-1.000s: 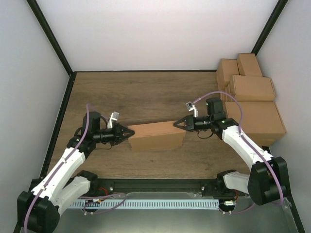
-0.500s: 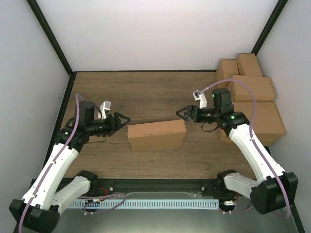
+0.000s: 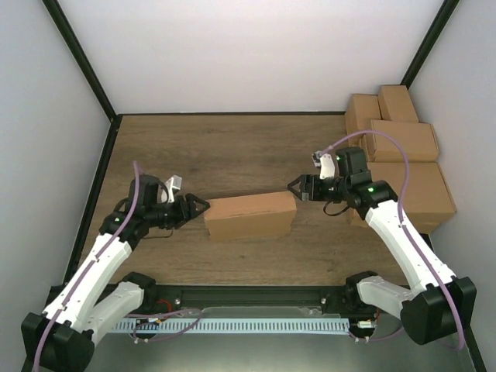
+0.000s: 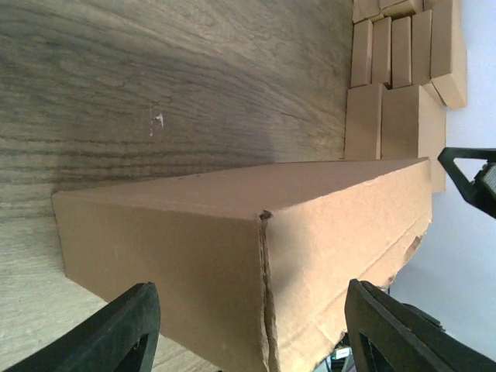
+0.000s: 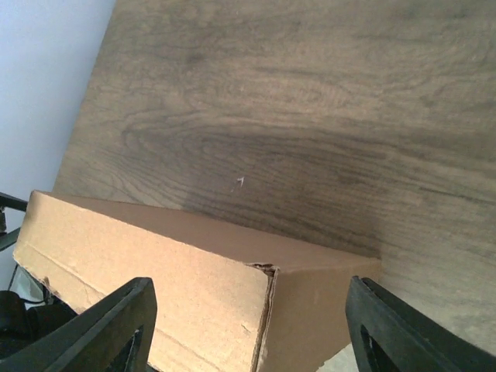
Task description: Fold the paper box
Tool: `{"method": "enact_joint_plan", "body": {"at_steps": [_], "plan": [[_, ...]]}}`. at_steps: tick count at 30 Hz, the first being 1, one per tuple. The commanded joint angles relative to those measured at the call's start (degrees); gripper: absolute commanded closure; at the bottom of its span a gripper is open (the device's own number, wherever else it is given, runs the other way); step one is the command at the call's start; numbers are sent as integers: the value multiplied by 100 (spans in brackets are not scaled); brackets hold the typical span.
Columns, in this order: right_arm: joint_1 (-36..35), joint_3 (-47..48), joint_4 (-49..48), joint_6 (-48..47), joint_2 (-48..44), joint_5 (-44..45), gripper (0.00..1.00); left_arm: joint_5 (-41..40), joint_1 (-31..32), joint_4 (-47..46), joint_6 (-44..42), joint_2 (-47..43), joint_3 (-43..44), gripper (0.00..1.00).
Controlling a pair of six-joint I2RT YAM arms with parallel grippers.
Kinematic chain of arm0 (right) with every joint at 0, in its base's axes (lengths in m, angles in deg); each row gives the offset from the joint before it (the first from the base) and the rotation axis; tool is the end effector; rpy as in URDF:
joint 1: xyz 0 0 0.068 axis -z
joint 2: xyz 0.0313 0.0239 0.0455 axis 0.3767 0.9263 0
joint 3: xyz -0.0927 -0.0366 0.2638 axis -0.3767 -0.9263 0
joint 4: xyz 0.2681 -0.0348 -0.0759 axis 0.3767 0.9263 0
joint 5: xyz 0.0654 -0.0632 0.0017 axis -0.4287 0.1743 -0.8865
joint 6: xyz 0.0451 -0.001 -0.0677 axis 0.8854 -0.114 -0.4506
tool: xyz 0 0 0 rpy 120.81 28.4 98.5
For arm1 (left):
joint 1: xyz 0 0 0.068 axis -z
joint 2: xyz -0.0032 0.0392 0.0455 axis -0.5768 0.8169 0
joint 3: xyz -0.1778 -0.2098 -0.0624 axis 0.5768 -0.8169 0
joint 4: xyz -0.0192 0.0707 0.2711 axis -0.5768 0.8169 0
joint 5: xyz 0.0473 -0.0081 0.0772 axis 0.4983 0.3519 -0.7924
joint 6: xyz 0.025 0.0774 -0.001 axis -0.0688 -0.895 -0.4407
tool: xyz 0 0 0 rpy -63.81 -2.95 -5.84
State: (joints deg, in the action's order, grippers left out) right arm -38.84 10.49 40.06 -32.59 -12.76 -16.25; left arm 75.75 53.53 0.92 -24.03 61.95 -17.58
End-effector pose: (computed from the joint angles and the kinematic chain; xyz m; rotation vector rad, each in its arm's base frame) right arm 0.2376 0.1075 0.2936 -0.2273 2.3859 0.8989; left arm 0.1866 -0.1011 0.2527 -0.1866 2.4640 -1.1416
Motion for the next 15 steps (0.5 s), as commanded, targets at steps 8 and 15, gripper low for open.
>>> {"method": "enact_joint_plan", "body": {"at_steps": [8, 15], "plan": [[-454, -201, -190, 95, 418, -153, 48, 433, 16, -977, 105, 352, -287, 57], [-493, 295, -740, 296, 593, -477, 62, 562, 58, -1719, 295, 717, 273, 65]]}}
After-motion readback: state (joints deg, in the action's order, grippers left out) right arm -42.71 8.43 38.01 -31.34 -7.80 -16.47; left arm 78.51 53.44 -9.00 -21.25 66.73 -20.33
